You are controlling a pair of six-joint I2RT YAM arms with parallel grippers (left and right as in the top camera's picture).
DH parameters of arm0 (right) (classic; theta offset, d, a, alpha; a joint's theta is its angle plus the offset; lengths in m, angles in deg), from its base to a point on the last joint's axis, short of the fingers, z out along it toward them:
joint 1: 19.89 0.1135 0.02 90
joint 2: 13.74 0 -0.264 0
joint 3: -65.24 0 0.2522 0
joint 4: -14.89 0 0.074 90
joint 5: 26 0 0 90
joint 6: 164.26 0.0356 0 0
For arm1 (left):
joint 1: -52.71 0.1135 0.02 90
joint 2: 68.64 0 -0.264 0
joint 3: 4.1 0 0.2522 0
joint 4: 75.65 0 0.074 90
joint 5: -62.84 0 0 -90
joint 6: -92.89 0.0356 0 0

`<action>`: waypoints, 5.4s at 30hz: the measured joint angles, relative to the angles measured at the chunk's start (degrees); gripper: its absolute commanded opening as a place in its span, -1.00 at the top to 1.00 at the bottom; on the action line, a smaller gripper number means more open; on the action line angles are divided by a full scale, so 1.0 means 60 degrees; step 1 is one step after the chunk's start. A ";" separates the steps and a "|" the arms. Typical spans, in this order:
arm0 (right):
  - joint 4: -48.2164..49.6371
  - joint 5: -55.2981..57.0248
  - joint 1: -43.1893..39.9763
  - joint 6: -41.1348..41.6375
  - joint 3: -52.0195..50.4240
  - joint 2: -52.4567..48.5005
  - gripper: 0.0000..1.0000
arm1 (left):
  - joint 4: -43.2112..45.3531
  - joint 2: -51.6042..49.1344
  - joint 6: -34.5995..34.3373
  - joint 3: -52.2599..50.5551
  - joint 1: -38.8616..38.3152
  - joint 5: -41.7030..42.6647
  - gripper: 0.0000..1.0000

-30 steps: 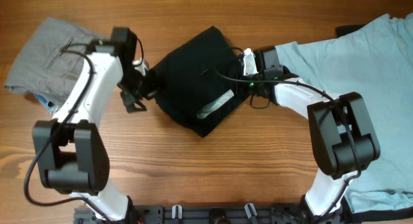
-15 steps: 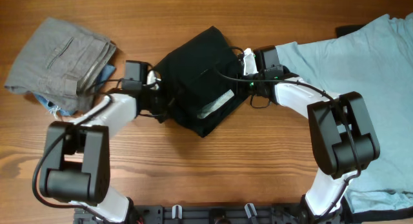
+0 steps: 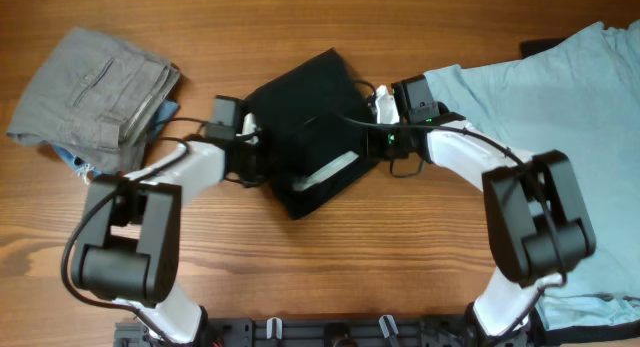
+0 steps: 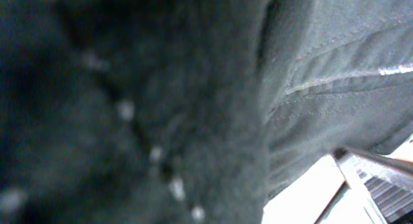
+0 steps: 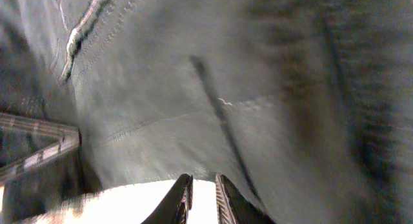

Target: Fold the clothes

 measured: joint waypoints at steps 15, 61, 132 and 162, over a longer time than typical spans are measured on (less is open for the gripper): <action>0.0109 -0.0080 0.0000 0.0925 -0.0055 0.4779 0.66 | -0.5195 0.0856 0.3614 0.7646 0.2965 -0.0168 0.92; -0.0590 -0.0080 0.0000 0.1129 -0.0055 0.4779 0.46 | -0.9409 -0.0554 0.5646 0.7970 0.8360 -0.0801 -0.51; -0.2947 0.2674 0.0000 -0.1537 -0.0058 1.0244 -0.99 | -1.2356 0.9934 0.7329 0.8790 0.5552 -0.2076 -1.00; -0.1993 0.6113 -0.1177 -0.2473 -0.2197 1.3763 -0.99 | -1.2356 0.9934 0.7329 0.8790 0.5552 -0.2120 -1.00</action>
